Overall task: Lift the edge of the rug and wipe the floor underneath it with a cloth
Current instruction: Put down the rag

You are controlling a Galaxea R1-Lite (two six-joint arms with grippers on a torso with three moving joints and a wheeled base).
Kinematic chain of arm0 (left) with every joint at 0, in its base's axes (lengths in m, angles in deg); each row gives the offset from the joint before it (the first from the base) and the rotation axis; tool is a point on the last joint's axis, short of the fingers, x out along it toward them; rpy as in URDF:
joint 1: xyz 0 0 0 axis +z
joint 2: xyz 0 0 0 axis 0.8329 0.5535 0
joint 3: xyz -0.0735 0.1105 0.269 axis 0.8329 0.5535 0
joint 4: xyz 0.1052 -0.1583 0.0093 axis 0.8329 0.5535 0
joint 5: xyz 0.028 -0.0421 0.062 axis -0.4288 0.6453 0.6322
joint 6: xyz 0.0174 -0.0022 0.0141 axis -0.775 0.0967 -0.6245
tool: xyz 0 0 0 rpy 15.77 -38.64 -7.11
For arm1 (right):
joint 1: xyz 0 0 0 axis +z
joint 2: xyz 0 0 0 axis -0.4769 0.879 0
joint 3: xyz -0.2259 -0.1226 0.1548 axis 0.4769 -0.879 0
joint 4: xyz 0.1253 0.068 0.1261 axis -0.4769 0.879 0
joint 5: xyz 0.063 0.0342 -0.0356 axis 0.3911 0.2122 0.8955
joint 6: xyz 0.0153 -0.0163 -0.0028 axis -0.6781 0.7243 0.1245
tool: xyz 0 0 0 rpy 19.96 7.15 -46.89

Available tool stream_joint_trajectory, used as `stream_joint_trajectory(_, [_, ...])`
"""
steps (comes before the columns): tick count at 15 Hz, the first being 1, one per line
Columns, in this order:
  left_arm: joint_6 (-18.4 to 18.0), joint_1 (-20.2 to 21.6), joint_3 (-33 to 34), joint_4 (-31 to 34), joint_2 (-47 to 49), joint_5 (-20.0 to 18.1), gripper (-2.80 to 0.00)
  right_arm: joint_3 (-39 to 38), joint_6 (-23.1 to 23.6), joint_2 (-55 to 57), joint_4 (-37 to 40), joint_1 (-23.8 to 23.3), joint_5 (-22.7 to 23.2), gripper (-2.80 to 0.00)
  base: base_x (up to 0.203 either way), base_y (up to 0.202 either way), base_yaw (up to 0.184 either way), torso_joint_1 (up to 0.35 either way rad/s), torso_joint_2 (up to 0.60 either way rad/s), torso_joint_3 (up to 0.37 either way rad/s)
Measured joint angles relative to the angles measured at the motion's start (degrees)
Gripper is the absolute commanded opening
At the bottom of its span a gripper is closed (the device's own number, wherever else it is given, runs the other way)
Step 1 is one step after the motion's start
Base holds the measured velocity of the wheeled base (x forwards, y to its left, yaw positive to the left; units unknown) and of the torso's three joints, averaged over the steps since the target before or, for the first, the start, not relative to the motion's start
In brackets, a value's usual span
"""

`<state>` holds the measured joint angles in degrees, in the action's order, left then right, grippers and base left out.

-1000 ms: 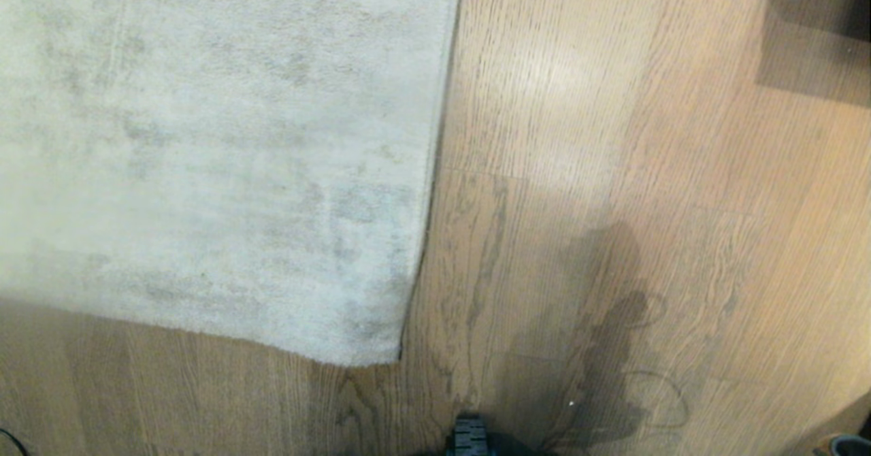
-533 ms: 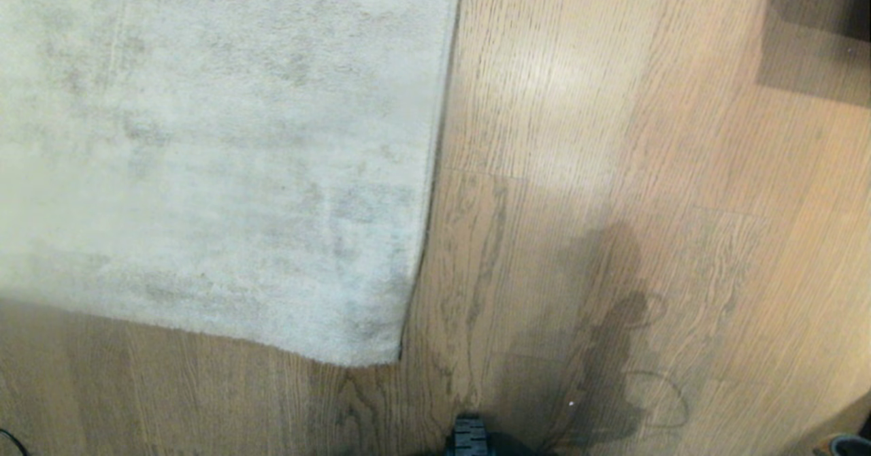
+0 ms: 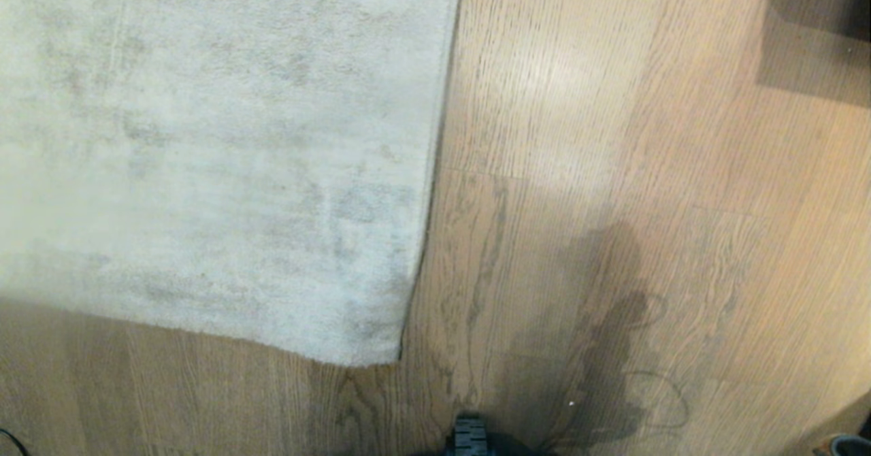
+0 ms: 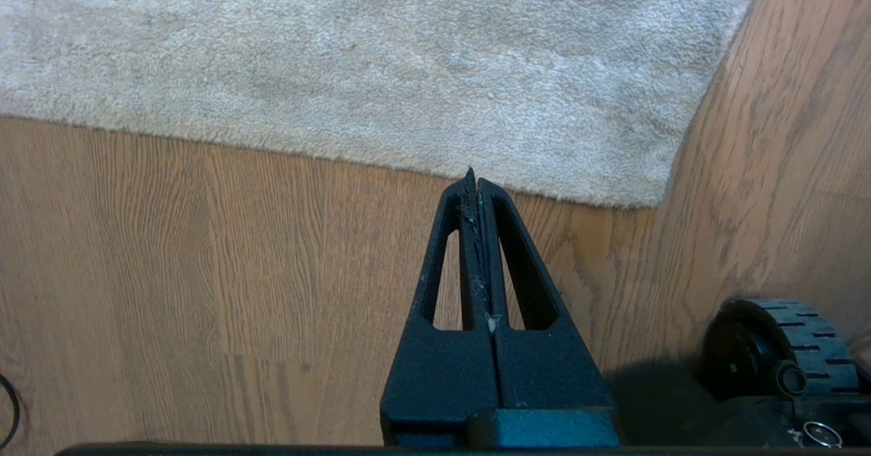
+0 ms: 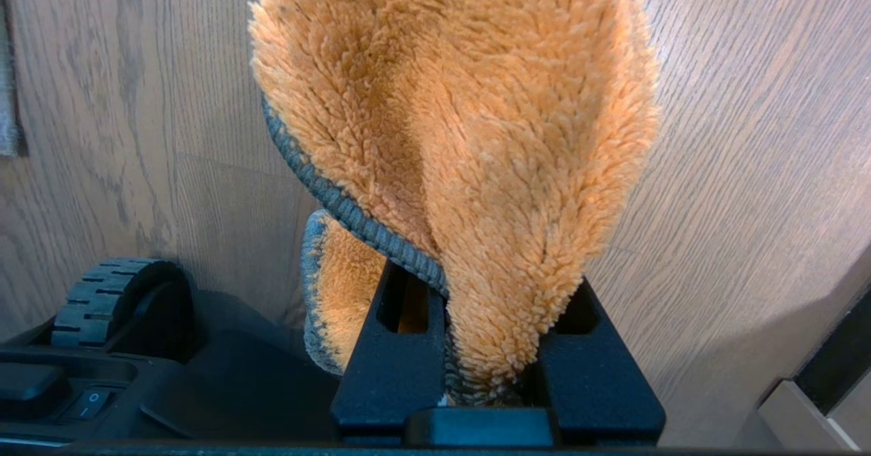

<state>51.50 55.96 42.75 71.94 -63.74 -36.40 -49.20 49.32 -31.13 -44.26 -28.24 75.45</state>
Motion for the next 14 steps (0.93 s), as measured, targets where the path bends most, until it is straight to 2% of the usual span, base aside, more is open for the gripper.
stream_joint_trajectory(7, [-0.02,0.00,0.00,0.00,0.00,0.00,-2.80,0.14,-0.17,1.45,-0.91,-0.06,-0.03,-2.80,0.000,0.000,0.000,0.000,0.00,0.000])
stream_joint_trajectory(11, [-0.02,0.00,0.00,0.00,0.00,0.00,-2.80,0.84,-0.32,7.30,-4.49,-0.06,-0.32,-2.80,0.000,0.000,0.000,0.000,0.00,0.000])
stream_joint_trajectory(14, [-0.02,0.00,0.00,0.02,0.00,0.03,-2.80,1.04,-2.41,13.04,-8.50,-1.07,-0.41,-2.80,0.000,0.000,0.000,0.000,0.00,0.000])
